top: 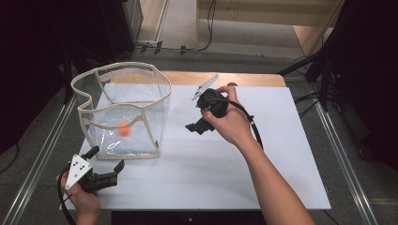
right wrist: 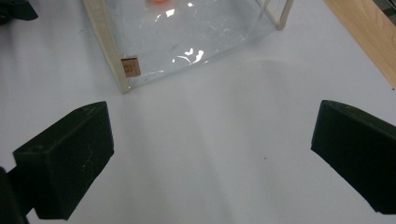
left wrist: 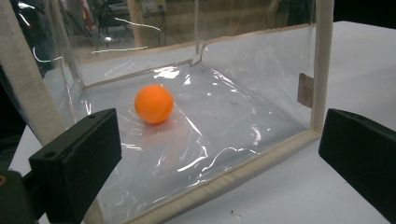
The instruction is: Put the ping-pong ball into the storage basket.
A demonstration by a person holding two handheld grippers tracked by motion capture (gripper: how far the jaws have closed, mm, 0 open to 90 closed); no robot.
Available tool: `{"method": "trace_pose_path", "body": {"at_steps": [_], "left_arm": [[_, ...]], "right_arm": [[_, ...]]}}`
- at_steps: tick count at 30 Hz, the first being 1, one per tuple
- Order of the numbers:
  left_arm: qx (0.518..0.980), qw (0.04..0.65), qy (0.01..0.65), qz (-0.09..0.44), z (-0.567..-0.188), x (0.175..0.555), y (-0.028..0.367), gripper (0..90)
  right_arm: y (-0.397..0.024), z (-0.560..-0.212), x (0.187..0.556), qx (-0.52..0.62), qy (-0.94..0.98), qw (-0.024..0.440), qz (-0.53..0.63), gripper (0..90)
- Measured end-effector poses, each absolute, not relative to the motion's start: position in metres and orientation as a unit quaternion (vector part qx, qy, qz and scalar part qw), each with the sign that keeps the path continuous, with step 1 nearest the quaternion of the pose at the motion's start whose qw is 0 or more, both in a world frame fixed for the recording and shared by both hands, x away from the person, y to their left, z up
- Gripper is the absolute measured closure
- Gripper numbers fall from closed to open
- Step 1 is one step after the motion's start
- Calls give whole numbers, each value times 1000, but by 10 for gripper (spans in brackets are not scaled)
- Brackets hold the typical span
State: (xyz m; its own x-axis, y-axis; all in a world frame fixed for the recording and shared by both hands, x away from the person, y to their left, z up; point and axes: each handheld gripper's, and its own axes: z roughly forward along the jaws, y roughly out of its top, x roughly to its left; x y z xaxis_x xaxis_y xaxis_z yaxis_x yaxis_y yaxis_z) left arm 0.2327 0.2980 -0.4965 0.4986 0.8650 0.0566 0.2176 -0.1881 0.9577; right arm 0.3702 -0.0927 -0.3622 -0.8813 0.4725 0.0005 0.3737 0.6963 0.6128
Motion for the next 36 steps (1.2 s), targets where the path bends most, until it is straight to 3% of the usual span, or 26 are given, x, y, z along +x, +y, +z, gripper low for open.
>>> {"method": "trace_pose_path", "body": {"at_steps": [36], "left_arm": [[701,507,387,320,-497,233,298,0]], "right_arm": [[-165,-412,337,284,882,83,366,0]]}}
